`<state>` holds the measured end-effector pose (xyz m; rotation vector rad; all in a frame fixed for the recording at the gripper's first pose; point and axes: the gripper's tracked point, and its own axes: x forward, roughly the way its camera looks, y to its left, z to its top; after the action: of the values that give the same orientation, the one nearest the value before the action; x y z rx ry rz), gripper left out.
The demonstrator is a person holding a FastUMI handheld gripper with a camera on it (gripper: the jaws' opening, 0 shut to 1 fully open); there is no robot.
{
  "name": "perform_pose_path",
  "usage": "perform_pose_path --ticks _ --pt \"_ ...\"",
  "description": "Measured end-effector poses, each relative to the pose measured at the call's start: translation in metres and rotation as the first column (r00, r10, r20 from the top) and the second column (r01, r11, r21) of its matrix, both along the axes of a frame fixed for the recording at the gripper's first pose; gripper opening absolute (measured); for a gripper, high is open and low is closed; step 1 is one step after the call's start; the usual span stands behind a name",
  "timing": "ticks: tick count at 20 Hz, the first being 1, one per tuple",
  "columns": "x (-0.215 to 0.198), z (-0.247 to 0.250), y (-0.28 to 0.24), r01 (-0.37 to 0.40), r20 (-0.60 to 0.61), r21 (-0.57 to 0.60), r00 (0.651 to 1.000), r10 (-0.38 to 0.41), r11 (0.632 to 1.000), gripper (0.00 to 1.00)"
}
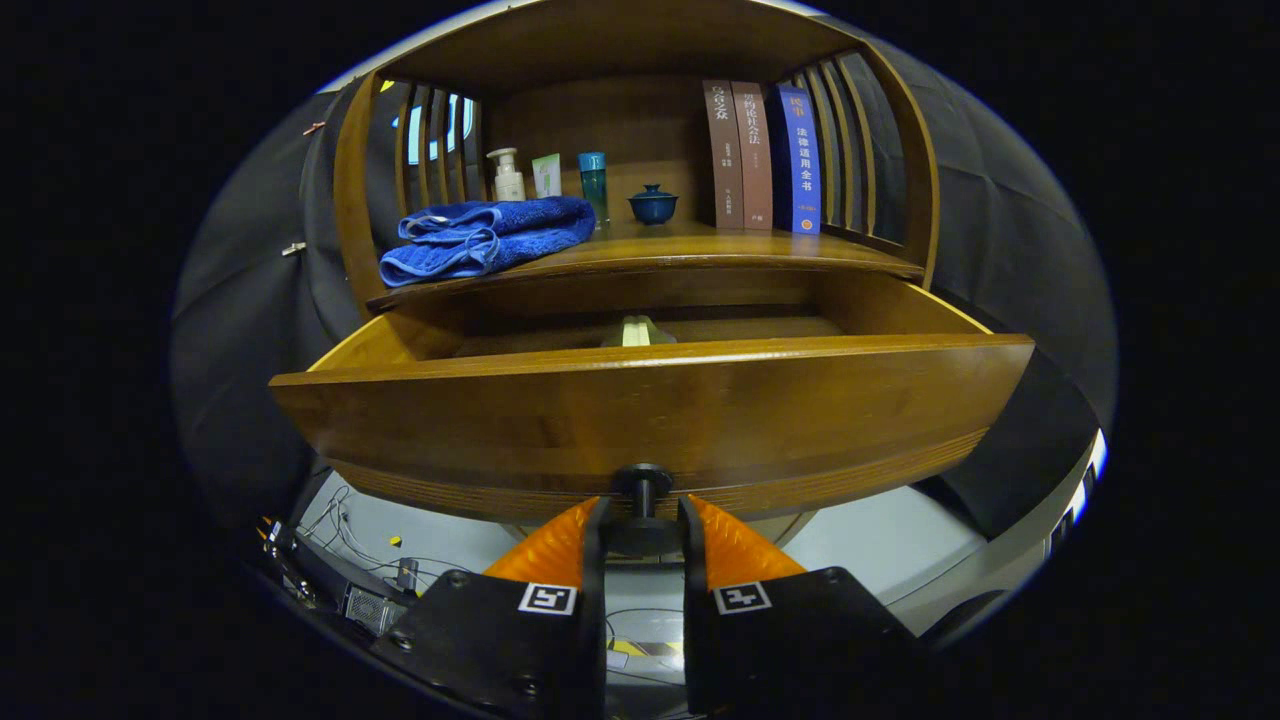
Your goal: Pull open the drawer, take out the items inside it, and place them on the countertop above the cabinet.
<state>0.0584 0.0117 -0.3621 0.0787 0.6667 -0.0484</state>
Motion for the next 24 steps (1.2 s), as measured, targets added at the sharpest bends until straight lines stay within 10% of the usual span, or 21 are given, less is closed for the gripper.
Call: perform_pose_path --ticks 14,17,21,24 --pt "-0.059 -0.006 0.009 0.008 -0.036 0.009 0.999 -0.008 1.0 0.36" --pt "-0.069 -0.005 0.009 0.014 -0.061 0.034 0.998 -0.012 0.999 0.53" --pt "-0.081 0.026 0.002 0.039 -0.043 0.057 0.998 -0.037 0.998 1.0" --pt "-0.069 0.075 0.004 0.026 0.021 0.069 0.999 -0.028 0.997 1.0"
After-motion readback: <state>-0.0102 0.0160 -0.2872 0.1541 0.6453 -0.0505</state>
